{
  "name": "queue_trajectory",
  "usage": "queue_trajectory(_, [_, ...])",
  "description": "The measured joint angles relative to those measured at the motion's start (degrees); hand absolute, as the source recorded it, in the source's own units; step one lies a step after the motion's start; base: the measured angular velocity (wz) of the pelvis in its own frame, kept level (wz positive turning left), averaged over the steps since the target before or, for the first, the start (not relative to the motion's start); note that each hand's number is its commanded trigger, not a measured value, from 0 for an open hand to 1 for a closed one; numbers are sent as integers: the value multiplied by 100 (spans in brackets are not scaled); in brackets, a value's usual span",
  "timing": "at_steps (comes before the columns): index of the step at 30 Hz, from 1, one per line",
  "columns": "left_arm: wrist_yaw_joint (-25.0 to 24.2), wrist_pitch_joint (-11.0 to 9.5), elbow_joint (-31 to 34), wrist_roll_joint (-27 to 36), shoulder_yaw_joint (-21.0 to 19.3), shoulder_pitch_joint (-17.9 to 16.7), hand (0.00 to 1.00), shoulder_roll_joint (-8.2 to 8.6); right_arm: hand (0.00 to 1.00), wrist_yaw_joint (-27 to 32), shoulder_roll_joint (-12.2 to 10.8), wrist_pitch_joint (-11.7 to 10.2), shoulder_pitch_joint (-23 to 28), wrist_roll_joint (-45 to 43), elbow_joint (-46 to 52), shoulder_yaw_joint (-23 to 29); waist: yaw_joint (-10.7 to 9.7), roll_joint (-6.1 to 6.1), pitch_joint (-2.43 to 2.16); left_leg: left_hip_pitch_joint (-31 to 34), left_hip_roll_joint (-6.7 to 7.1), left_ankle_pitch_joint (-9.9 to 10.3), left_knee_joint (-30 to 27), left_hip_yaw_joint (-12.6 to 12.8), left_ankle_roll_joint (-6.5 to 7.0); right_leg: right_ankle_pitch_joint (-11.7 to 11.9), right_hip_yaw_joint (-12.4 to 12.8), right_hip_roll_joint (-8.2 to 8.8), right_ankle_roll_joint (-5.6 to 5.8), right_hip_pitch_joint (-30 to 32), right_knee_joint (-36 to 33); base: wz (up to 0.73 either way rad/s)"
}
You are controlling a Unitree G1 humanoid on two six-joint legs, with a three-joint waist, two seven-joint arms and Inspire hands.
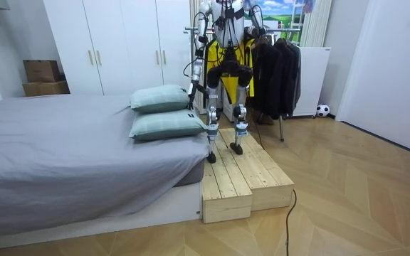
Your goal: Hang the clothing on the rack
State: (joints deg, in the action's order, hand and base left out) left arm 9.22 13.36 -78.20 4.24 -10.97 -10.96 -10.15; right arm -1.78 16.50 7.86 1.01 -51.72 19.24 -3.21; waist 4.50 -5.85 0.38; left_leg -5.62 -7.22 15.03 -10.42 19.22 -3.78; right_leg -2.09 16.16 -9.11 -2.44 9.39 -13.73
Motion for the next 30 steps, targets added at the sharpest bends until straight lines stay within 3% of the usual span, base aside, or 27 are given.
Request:
queue_trajectory(1, [0,-18,0,0,3,-1,0,0,100,43,0,-32,1,0,0,1,0,30,19,-6,-3,0,-2,-44,0,0,-44,13,0,-30,16,17])
queue_trajectory(5, [-48,-114,2,1,15,7,0,0,100,168,0,-114,-7,4,0,0,43,39,23,-5,-6,-1,1,-105,0,-7,-114,31,-8,-53,26,10])
queue_trajectory(11, [-153,-133,1,9,33,21,0,0,100,259,0,-155,-16,1,-2,-1,65,120,37,-21,0,-1,4,-145,0,-20,-545,112,-50,-75,60,3])
queue_trajectory(14, [-153,-135,7,9,56,22,0,3,100,308,1,-157,-8,67,-45,-6,83,151,45,-75,-2,-1,43,-148,-1,-33,-554,105,-70,-112,71,0])
queue_trajectory(20, [-155,-157,7,9,2,34,0,3,100,192,1,-169,-8,450,-47,-13,152,216,1,-101,-4,-5,64,-217,-4,-46,-563,95,-86,-135,83,1])
queue_trajectory(30, [-155,-302,75,1,-1,73,0,1,100,-442,-25,-63,-217,1877,-425,-18,334,162,2,-89,31,-4,-83,-377,-2,-119,-694,174,-84,-174,-17,7])
